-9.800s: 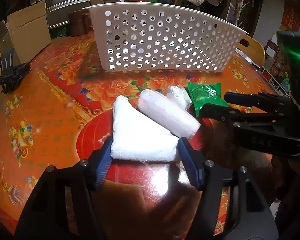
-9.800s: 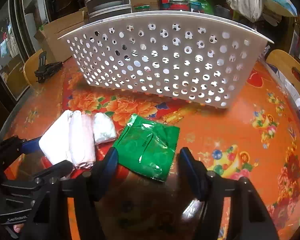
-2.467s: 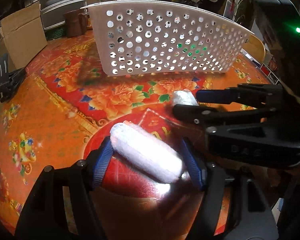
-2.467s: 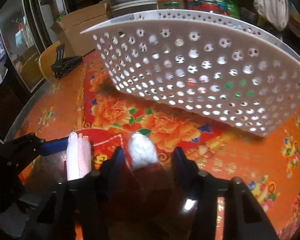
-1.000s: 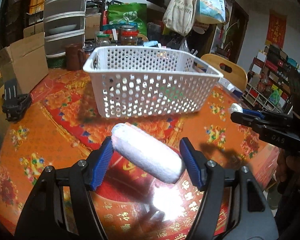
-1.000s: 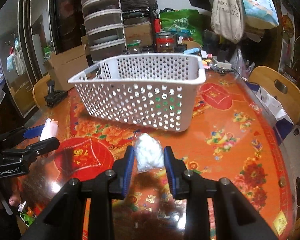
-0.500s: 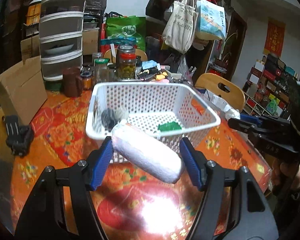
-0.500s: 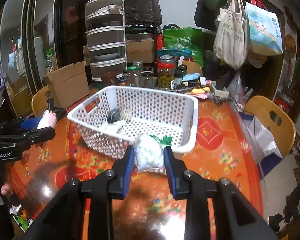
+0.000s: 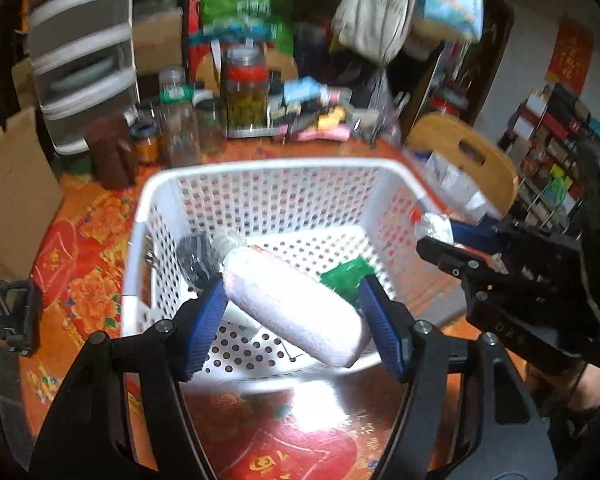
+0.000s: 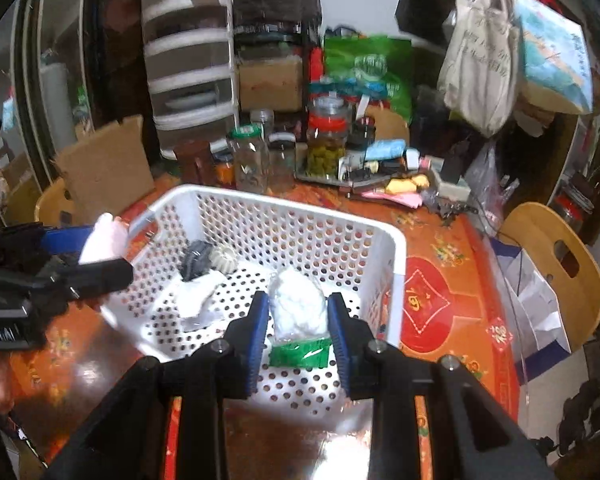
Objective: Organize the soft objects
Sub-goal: 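Carry the rolled towel and cloth bundle into the basket and release both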
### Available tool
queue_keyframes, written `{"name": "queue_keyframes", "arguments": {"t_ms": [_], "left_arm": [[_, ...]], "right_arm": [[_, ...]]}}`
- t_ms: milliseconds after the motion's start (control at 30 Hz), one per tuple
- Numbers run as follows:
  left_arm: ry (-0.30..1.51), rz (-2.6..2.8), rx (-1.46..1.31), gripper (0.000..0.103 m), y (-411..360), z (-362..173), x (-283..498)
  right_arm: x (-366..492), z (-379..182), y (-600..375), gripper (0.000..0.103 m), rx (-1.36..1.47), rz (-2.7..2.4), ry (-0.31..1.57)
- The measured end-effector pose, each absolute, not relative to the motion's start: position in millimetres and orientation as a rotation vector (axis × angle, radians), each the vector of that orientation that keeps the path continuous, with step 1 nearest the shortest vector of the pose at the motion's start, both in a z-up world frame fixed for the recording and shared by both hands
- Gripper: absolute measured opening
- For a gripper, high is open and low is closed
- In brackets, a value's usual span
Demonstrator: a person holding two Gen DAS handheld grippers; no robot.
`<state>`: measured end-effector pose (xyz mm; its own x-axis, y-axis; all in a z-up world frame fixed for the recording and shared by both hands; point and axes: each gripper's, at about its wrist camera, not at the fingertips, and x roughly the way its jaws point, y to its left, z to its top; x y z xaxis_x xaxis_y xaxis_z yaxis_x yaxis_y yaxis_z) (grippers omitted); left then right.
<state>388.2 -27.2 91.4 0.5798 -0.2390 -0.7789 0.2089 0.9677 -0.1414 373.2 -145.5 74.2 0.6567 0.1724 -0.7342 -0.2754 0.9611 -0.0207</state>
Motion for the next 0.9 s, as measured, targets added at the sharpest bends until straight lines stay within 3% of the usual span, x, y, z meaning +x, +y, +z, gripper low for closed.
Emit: {"name": "queue_keyframes", "arguments": {"t_ms": [400, 900], "left_arm": [[1.094, -0.231, -0.011, 0.066, -27, 14, 436], [1.109, -0.233, -0.033, 0.066, -15, -6, 440]], "right_arm": [[424, 8, -128, 0.029, -0.189, 0.196, 1.01], [436, -2, -125, 0.029, -0.188, 0.215, 1.025]]}}
